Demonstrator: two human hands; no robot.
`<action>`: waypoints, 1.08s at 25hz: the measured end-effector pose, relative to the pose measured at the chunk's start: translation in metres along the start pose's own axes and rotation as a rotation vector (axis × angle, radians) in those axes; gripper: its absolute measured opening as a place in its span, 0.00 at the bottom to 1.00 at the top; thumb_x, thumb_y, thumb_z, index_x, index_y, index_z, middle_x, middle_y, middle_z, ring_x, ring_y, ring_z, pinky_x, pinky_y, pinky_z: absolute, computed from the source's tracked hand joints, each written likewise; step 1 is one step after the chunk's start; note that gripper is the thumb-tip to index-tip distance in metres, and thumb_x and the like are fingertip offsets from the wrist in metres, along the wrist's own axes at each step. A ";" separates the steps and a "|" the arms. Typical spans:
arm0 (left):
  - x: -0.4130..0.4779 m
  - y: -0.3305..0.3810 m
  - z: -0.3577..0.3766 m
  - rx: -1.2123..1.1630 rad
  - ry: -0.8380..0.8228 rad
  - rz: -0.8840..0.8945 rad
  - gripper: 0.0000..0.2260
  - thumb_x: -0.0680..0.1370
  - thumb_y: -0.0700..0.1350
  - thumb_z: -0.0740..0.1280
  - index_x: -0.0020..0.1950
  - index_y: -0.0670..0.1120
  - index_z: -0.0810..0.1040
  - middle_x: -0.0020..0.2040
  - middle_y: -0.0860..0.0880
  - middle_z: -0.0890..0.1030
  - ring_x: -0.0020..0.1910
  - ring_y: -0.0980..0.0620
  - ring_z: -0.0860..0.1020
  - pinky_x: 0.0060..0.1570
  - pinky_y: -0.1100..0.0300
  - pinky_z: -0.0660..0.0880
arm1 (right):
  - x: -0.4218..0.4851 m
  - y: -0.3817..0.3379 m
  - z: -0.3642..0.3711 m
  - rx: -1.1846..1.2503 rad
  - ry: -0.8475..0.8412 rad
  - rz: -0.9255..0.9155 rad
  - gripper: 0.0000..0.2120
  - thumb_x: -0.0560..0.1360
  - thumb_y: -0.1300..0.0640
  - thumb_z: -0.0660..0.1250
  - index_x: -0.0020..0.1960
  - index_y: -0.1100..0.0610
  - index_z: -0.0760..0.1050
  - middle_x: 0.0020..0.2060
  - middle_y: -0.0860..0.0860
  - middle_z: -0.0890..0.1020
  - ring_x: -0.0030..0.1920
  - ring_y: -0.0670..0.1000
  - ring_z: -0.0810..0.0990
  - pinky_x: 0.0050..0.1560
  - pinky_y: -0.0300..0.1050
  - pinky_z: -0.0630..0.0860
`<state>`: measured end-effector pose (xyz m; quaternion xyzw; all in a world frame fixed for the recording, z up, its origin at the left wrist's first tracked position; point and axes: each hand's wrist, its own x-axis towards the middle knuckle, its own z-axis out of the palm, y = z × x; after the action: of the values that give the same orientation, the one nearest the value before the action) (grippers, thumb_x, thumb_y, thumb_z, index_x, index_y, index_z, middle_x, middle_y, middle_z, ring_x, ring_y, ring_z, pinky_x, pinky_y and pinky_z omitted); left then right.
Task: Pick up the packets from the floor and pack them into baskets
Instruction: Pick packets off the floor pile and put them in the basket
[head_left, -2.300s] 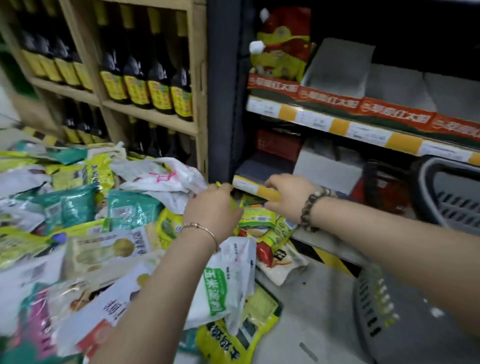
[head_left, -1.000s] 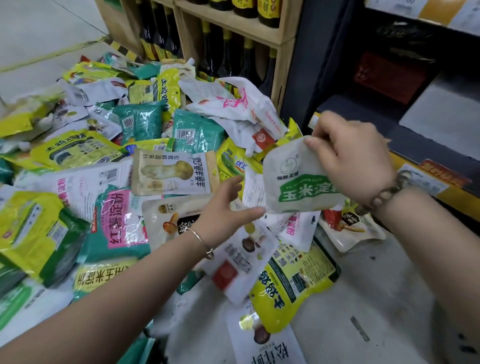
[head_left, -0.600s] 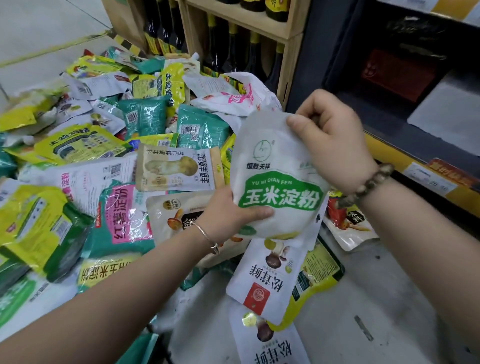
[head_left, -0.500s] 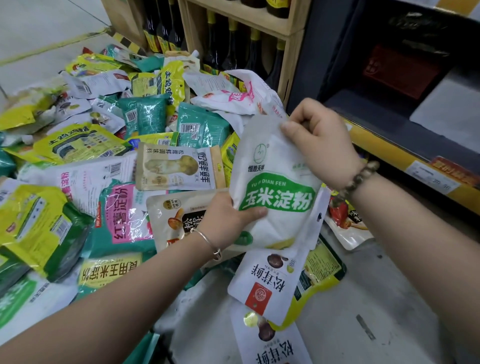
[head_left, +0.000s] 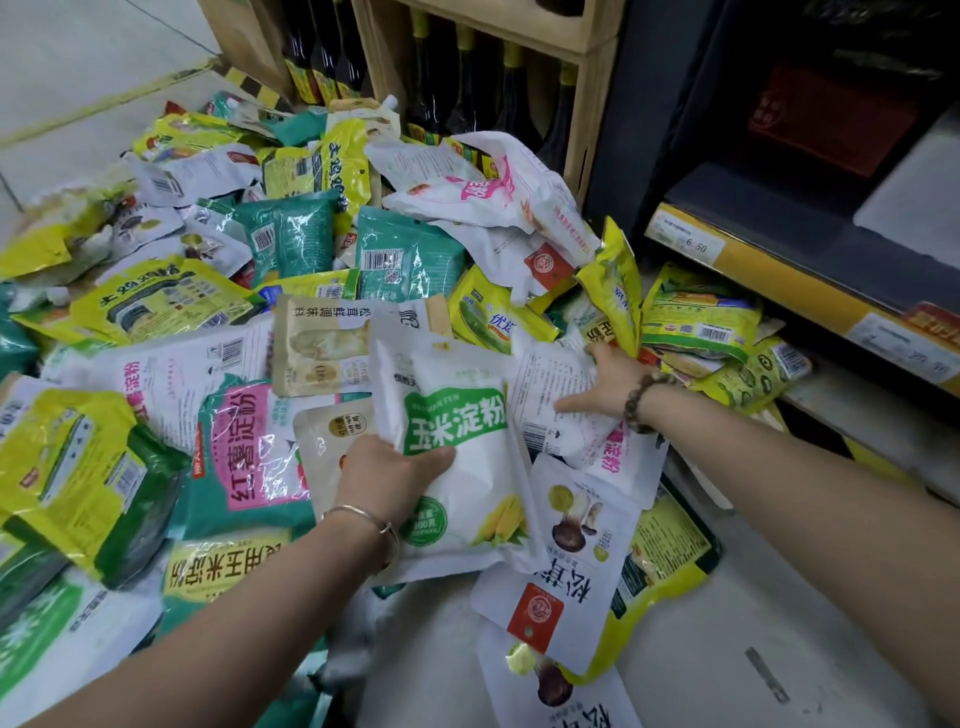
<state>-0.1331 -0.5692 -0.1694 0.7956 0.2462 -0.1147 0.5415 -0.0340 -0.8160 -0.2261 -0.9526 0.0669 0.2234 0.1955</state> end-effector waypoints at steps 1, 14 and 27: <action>0.000 -0.001 -0.002 0.001 0.004 -0.005 0.05 0.68 0.38 0.76 0.38 0.40 0.81 0.36 0.43 0.82 0.36 0.45 0.81 0.38 0.56 0.78 | 0.004 -0.002 0.006 -0.081 0.002 0.013 0.49 0.62 0.32 0.71 0.72 0.56 0.59 0.67 0.53 0.71 0.64 0.56 0.72 0.62 0.51 0.68; -0.013 0.017 0.012 -0.083 -0.051 0.240 0.02 0.74 0.42 0.71 0.41 0.47 0.81 0.33 0.57 0.80 0.28 0.67 0.77 0.28 0.75 0.71 | -0.043 0.015 0.012 0.190 0.360 0.023 0.19 0.75 0.45 0.64 0.42 0.62 0.75 0.36 0.57 0.79 0.36 0.56 0.75 0.36 0.46 0.71; -0.051 0.119 0.027 -0.497 -0.138 0.466 0.07 0.73 0.38 0.71 0.37 0.49 0.79 0.36 0.52 0.80 0.33 0.56 0.80 0.38 0.59 0.78 | -0.198 -0.013 -0.119 0.734 1.091 0.005 0.14 0.76 0.55 0.67 0.33 0.57 0.73 0.29 0.49 0.76 0.29 0.38 0.72 0.32 0.36 0.68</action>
<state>-0.1130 -0.6422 -0.0605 0.6645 0.0412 0.0218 0.7458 -0.1604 -0.8437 -0.0344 -0.8006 0.2306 -0.3284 0.4451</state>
